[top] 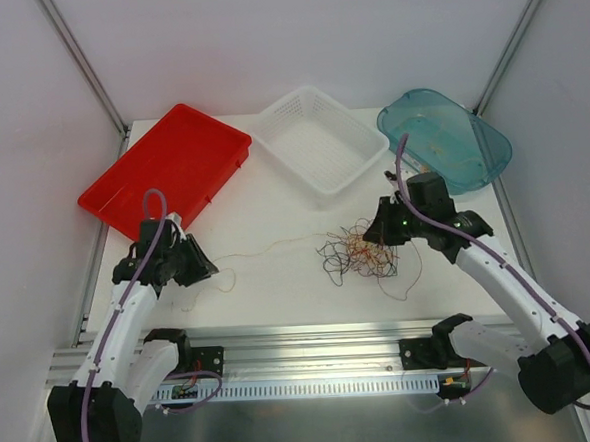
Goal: Untangle the cables
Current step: Untie the cable.
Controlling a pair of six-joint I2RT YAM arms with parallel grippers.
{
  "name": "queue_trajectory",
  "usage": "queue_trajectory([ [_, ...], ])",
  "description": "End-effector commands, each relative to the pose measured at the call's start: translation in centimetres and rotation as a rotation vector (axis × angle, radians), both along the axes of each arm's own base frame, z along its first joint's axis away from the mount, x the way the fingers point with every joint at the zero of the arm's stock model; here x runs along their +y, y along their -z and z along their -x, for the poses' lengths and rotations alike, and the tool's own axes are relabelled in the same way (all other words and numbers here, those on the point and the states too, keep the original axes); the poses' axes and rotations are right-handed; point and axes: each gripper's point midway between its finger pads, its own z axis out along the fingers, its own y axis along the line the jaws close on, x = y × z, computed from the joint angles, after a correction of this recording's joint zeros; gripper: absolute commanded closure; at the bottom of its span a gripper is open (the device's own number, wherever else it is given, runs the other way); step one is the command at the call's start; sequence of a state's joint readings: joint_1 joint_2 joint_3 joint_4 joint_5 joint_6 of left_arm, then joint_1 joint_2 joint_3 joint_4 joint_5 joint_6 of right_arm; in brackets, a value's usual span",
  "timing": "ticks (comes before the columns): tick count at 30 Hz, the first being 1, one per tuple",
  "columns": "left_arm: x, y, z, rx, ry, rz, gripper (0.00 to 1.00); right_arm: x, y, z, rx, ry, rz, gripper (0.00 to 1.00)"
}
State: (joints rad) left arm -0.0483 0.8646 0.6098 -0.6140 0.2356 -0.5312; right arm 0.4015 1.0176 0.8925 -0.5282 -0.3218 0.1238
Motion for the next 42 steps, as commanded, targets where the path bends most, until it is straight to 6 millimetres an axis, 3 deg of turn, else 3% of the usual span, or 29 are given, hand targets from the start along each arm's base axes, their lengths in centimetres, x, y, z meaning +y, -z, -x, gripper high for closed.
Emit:
queue_trajectory([
  [1,-2.1,-0.8,0.2,-0.072,0.106,0.075,0.68,1.6,0.3,-2.0,-0.073,-0.001,-0.017,0.99],
  [2,-2.3,-0.8,0.5,-0.078,0.119,0.077,0.62,1.7,0.8,-2.0,-0.064,-0.005,-0.006,0.99],
  [3,-2.7,-1.0,0.7,-0.084,0.135,0.085,0.46,2.1,1.7,-2.0,-0.042,-0.021,0.009,0.99],
  [5,-3.4,-1.8,0.8,-0.112,0.17,0.101,0.3,2.4,2.1,-2.0,-0.037,-0.041,0.032,0.99],
  [9,-5.2,-4.9,0.6,-0.204,0.286,0.129,0.15,3.3,1.6,-1.6,-0.039,-0.097,0.031,0.99],
  [14,-7.0,-8.1,-0.3,-0.315,0.457,0.063,0.12,3.6,0.5,-0.9,-0.058,-0.161,0.037,0.99],
  [18,-9.1,-8.5,-0.8,-0.352,0.611,-0.014,0.11,3.7,-0.3,-0.2,-0.065,-0.203,0.031,0.99],
  [20,-9.8,-8.4,-2.1,-0.353,0.611,-0.059,0.11,3.8,-0.9,0.1,-0.072,-0.219,0.023,0.99],
  [29,-15.2,-5.3,-4.9,-0.063,0.19,0.114,0.16,3.8,-2.5,-0.2,-0.135,-0.173,-0.018,0.99],
  [36,-20.8,-5.8,-6.7,-0.025,-0.002,0.285,0.19,4.3,-2.2,0.0,-0.151,-0.131,-0.069,0.99],
  [42,-20.9,-4.4,-8.3,-0.011,-0.194,0.283,0.27,4.8,-2.3,0.2,-0.17,-0.118,-0.112,0.99],
])
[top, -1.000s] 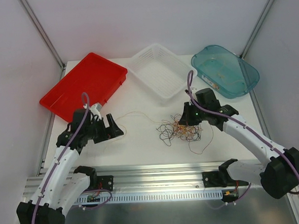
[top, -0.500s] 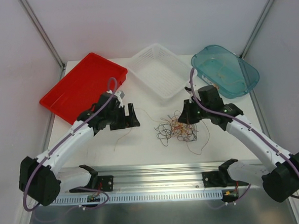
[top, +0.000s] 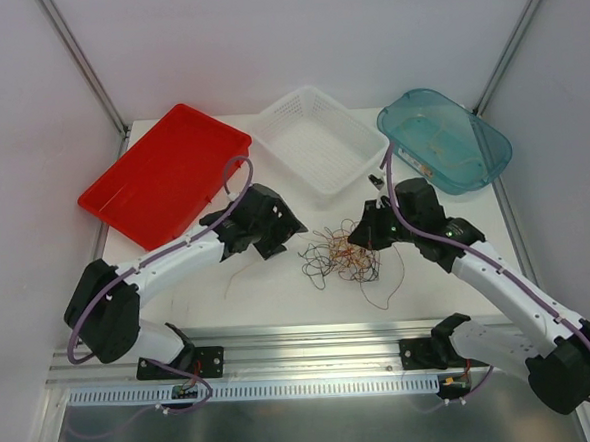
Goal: Untangle the cables
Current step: Untie the cable.
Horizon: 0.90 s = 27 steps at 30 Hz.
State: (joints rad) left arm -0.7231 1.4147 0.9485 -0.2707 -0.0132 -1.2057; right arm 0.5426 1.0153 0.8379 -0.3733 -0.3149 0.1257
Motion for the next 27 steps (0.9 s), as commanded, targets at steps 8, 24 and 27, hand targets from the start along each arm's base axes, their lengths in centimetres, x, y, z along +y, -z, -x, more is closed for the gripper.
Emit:
queue_trajectory([
  [8,-1.5,0.0,-3.4,0.011,-0.256,0.072,0.39,1.6,-2.8,-0.6,-0.091,0.01,-0.11,0.99],
  [24,-3.2,3.4,-4.5,0.066,-0.274,0.035,0.66,1.6,-3.0,0.2,-0.096,0.007,-0.128,0.99],
  [27,-3.3,3.4,-4.6,0.061,-0.269,0.032,0.81,1.3,-2.9,0.3,-0.099,0.01,-0.123,0.99],
])
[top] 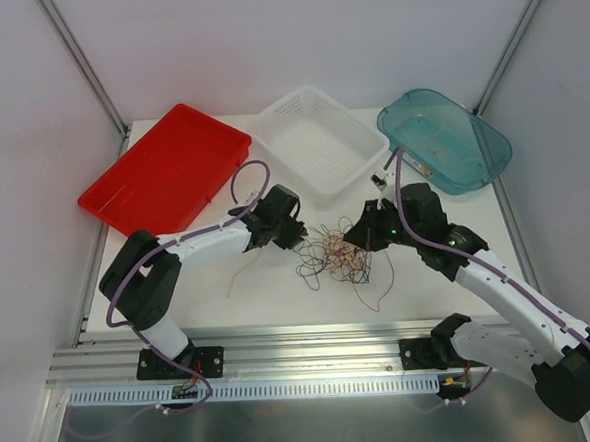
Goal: Untangle the cables
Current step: Untie the cable.
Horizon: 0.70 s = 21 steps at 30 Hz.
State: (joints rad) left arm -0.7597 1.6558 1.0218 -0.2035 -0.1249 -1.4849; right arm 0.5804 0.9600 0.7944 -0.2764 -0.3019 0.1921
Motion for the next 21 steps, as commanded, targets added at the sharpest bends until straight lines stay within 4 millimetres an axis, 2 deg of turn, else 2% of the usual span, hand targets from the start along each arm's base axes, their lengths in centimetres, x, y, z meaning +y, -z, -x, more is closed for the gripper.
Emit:
queue_trajectory([
  [1,-0.9,-1.5,-1.4,-0.058,-0.013,0.017,0.87,0.1,-1.3,0.1,-0.045,0.004,-0.035,0.99],
  [4,-0.9,-1.5,-1.2,-0.056,-0.001,0.017,1.0,-0.2,-1.0,0.1,-0.048,0.013,-0.023,0.99],
  [6,-0.4,-1.8,-1.2,-0.073,0.001,0.008,1.0,-0.7,-0.6,0.0,-0.048,0.031,0.002,0.98],
  [9,1.3,-3.4,-1.6,-0.154,-0.003,-0.035,1.0,-1.9,0.5,-0.1,-0.046,0.07,0.061,0.96],
  [11,2.9,-5.1,-2.1,-0.226,-0.013,-0.059,1.0,-2.9,1.3,-0.2,-0.035,0.109,0.102,0.92],
  [14,4.6,-7.5,-2.6,-0.319,0.006,-0.109,1.0,-3.0,1.6,0.3,-0.028,0.095,0.105,0.56],
  [16,4.9,-9.4,-2.8,-0.377,0.03,-0.123,1.0,-2.8,1.5,0.5,-0.028,0.08,0.096,0.48],
  [18,4.9,-10.2,-2.7,-0.413,0.085,-0.155,1.0,-2.8,1.1,0.5,-0.038,0.08,0.094,0.43],
  [21,4.5,-11.6,-2.5,-0.455,0.163,-0.167,1.0,-2.9,1.1,0.1,-0.042,0.093,0.107,0.4],
])
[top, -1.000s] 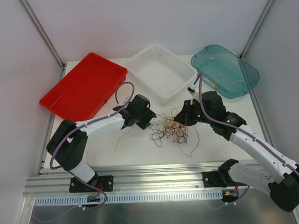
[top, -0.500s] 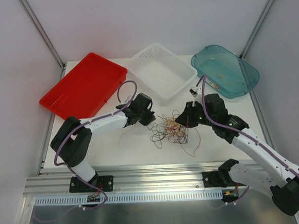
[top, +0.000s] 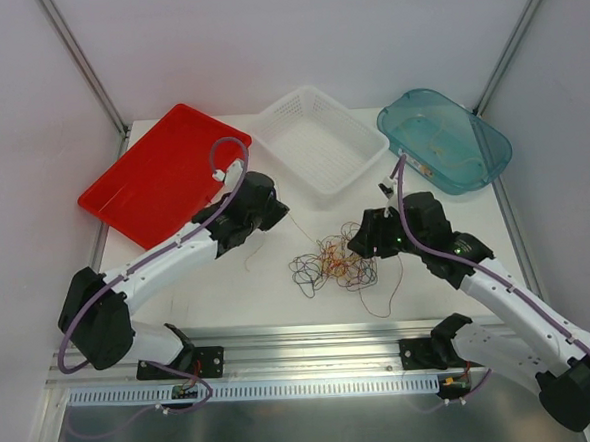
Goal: Untangle the cables
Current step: Untie the cable.
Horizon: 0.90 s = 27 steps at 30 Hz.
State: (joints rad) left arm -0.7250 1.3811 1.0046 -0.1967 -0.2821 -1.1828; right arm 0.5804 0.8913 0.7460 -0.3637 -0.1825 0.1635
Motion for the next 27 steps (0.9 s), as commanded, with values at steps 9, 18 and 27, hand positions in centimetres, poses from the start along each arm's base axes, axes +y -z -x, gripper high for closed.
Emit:
queue_trajectory([
  [9,1.2,-3.4,0.7,-0.138,0.123,-0.099,1.0,-0.8,3.3,-2.2,0.114,0.226,0.017,0.4],
  [18,2.3,-4.0,1.6,-0.171,0.143,-0.126,1.0,-0.2,9.0,-3.0,0.24,0.289,0.073,0.4],
  [27,6.1,-7.0,1.8,-0.277,0.065,-0.226,1.0,-1.2,14.2,-2.8,0.352,0.353,0.186,0.49],
])
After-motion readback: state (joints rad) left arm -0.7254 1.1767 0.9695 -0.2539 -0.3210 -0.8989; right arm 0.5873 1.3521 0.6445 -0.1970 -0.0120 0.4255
